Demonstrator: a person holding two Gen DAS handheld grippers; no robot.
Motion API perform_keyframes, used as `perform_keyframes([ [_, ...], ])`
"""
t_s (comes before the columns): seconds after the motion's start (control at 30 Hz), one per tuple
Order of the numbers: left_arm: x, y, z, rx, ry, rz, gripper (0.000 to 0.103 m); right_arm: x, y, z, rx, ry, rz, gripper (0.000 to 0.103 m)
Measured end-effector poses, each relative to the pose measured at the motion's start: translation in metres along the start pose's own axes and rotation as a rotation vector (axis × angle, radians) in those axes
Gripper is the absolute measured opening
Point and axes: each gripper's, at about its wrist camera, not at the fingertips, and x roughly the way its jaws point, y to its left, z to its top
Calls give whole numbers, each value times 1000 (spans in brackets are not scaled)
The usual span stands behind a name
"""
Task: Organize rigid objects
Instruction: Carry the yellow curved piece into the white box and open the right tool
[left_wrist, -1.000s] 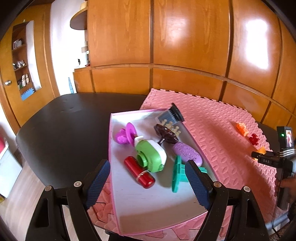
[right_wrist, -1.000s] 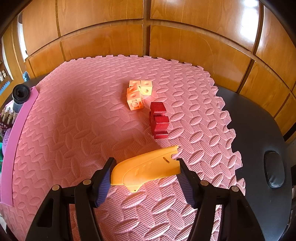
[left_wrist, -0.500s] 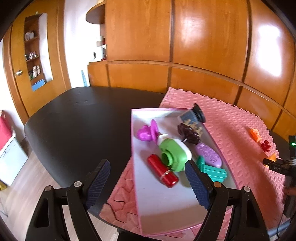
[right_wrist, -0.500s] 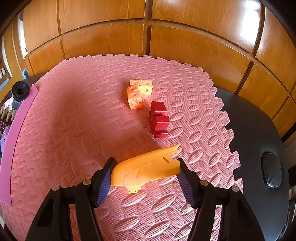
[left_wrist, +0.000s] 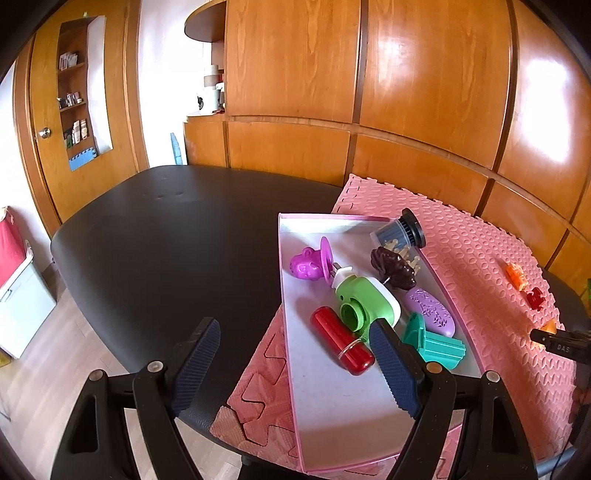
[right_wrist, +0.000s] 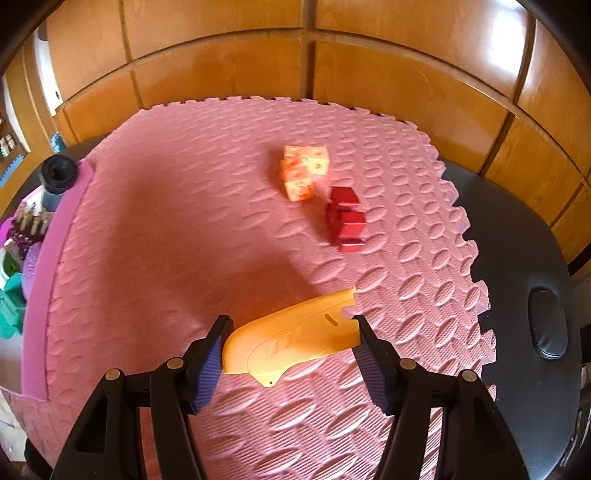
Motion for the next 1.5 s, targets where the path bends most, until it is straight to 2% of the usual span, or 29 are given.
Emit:
perform_keyframes([
  [0.23,2,2,-1,-2,4,-2,83,-24,36,-2,-51,-54,102,65],
  [0.57,3,8,-2,-9,3,9,83,-60,110,-3,-163,-129,268,65],
  [0.97,6,16,-5,-22,11,24,83,-76,183,-19,-265,-131,406,65],
  [1.3,9,33,-3,-63,2,58,83,-64,216,-28,-263,-90,456,65],
  [1.5,12,42,-3,-81,4,77,83,-37,228,-35,-275,-35,412,66],
])
